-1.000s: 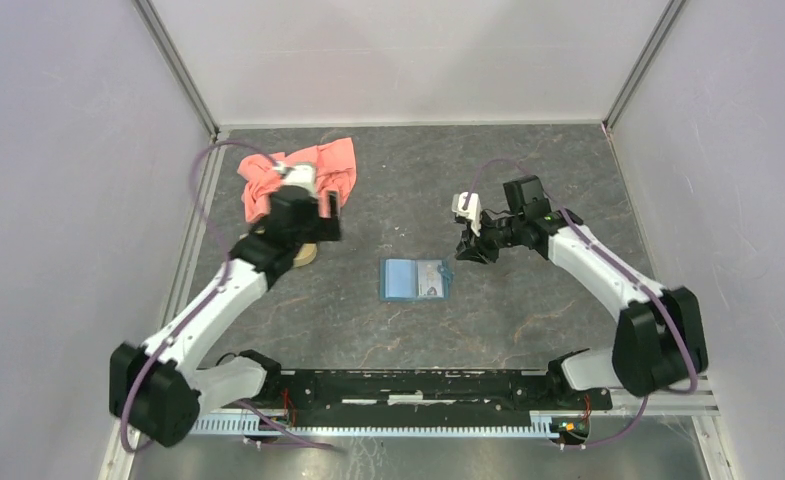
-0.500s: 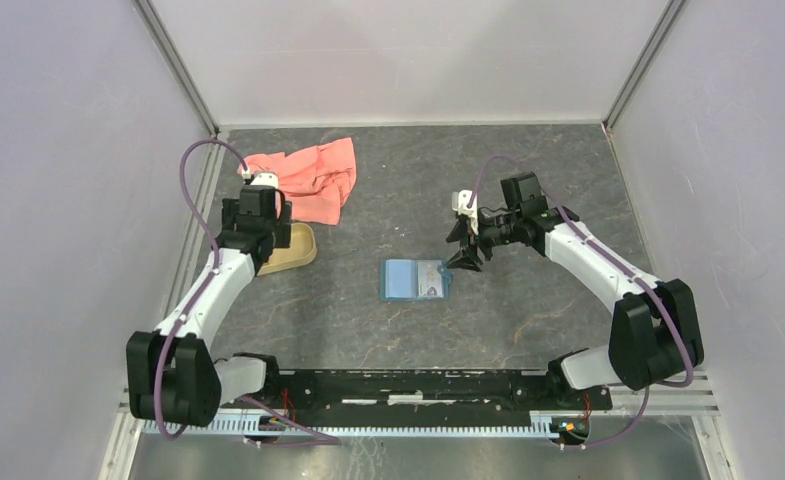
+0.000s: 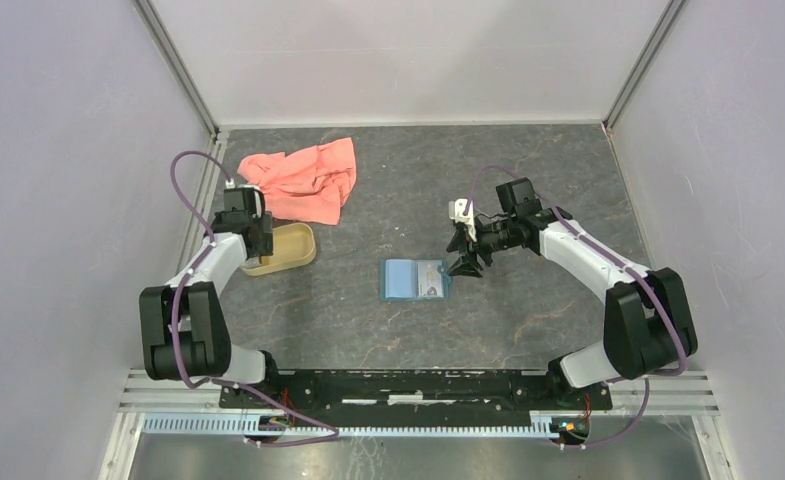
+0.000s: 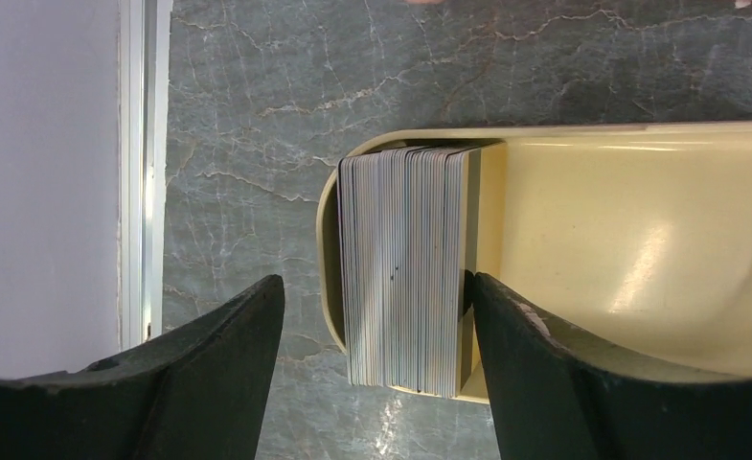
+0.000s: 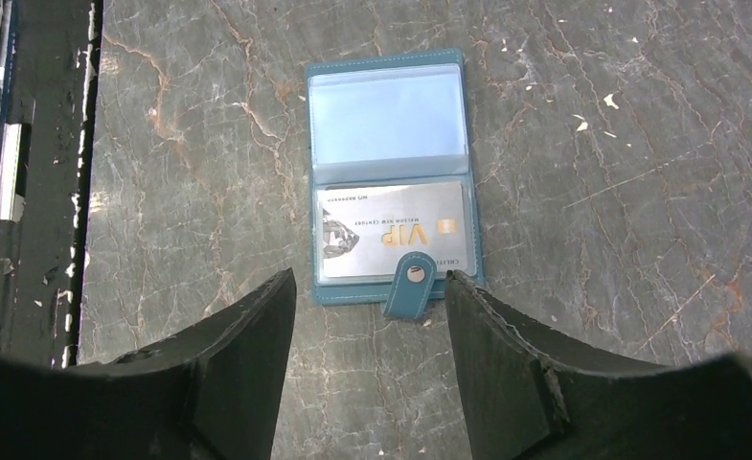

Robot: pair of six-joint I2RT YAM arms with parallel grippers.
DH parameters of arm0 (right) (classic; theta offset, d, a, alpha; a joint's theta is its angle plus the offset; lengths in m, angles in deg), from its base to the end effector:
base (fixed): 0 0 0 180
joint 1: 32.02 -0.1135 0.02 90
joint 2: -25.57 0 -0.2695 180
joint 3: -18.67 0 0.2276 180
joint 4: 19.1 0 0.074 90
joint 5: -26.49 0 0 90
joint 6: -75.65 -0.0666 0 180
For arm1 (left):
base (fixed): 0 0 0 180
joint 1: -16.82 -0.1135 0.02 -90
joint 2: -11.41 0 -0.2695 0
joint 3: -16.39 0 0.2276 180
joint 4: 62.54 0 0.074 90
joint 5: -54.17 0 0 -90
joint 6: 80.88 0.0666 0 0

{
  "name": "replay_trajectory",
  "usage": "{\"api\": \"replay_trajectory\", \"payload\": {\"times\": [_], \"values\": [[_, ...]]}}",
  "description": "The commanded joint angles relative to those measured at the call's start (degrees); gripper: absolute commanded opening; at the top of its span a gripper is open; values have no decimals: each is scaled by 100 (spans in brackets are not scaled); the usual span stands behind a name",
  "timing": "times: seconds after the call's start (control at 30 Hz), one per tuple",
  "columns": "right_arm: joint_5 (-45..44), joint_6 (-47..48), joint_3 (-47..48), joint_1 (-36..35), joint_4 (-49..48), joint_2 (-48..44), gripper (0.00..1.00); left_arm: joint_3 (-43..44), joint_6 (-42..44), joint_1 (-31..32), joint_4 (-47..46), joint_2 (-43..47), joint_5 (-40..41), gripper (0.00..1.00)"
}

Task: Put the credit cards into the card holder
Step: Pick up the credit card from the storage box.

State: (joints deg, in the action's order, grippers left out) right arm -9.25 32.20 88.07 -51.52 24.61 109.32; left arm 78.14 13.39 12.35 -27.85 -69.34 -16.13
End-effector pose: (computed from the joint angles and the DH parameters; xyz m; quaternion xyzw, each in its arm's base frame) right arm 0.2373 0.1414 0.2292 -0.5715 0.6490 0.3690 0.3406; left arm 0.2702 0.0436 0.1952 -0.0549 0.9361 0.1855 0.2937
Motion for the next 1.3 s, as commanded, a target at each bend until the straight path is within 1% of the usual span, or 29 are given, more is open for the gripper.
{"api": "replay_trajectory", "payload": {"times": [0.0, 0.3, 0.53, 0.83, 0.93, 1.27], "values": [[193, 241, 67, -18, 128, 72, 65, 292, -63, -192, -81, -186, -234, 77], [234, 307, 95, -22, 225, 102, 64, 370, -172, -234, -17, -239, -217, 75], [243, 303, 88, -14, 225, 132, 64, 338, -205, -237, -64, 56, -125, 66], [243, 311, 89, -14, 227, 136, 64, 347, -222, -235, -59, 125, -228, 62], [235, 313, 90, -22, 231, 141, 63, 351, -225, -230, -58, 128, -298, 54], [225, 329, 100, -23, 250, 156, 63, 408, -234, -236, 11, 75, -469, 37]]}}
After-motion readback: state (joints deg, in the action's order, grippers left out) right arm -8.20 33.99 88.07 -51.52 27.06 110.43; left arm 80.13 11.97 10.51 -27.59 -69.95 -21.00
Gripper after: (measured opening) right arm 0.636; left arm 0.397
